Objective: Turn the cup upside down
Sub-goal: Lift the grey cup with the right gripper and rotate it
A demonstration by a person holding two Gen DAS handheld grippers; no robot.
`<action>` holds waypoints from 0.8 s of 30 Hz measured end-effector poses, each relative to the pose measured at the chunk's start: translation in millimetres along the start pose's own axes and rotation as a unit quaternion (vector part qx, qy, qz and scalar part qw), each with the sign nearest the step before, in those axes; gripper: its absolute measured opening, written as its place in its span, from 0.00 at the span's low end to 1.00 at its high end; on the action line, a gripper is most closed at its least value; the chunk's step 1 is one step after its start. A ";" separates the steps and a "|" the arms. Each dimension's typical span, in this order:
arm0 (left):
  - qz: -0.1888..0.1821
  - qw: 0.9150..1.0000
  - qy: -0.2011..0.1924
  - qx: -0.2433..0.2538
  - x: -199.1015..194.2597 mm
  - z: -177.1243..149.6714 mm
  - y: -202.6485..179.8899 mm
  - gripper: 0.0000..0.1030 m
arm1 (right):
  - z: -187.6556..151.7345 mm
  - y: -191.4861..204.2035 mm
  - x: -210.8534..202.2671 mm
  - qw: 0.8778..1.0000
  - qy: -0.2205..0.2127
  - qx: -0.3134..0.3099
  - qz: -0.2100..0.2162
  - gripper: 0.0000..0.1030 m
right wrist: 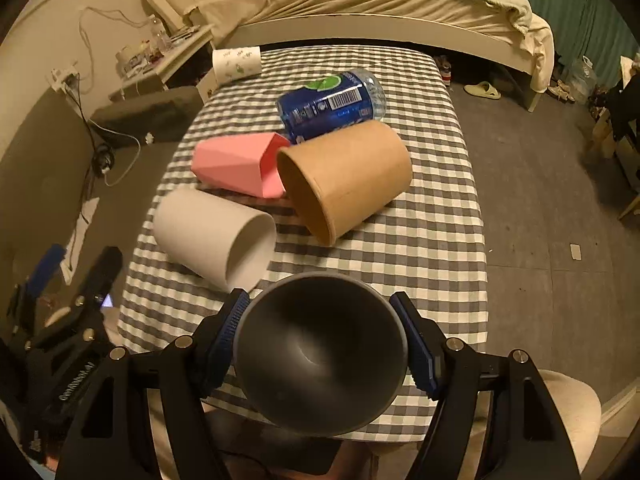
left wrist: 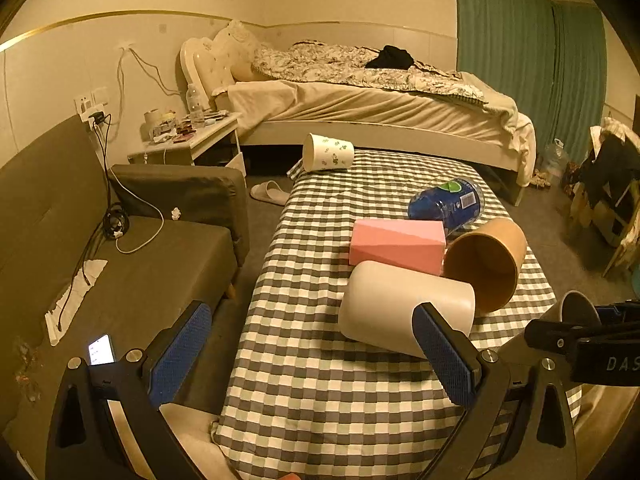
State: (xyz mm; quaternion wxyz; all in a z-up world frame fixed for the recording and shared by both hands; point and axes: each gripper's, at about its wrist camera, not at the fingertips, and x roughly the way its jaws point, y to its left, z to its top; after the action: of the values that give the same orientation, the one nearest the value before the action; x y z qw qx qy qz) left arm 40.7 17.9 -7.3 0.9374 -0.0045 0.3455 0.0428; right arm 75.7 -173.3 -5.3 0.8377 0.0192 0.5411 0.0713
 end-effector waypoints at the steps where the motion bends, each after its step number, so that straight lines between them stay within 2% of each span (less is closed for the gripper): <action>1: -0.001 1.000 0.000 0.001 0.9 -1.2 0.0 1.00 | -0.6 0.6 1.3 1.000 0.000 -0.002 -0.001 0.69; 9: -0.012 1.000 -0.002 0.004 -0.8 -6.5 0.9 1.00 | 0.2 -1.5 1.8 1.000 -0.028 0.001 0.010 0.70; 12: -0.013 1.000 -0.006 0.004 -5.3 -6.8 -0.7 1.00 | 2.2 -3.4 -16.3 0.998 -0.067 -0.002 0.015 0.79; 16: -0.024 1.000 -0.014 0.005 -15.0 -9.9 -3.3 1.00 | 0.1 -4.5 -53.5 0.991 -0.129 -0.032 0.014 0.80; 20: -0.039 0.999 -0.013 0.002 -24.2 -18.0 -8.5 1.00 | -17.8 -9.0 -82.9 0.982 -0.182 -0.055 0.007 0.88; 24: -0.040 0.999 -0.007 0.003 -29.4 -26.7 -14.7 1.00 | -47.5 -19.5 -76.6 0.981 -0.188 -0.049 0.003 0.89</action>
State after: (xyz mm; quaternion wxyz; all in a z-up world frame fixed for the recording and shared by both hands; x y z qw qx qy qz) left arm 2.4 0.0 -8.9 0.9407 -0.0149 0.3388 0.0039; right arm 3.4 -205.4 42.2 0.9240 -0.0074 0.3701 0.0957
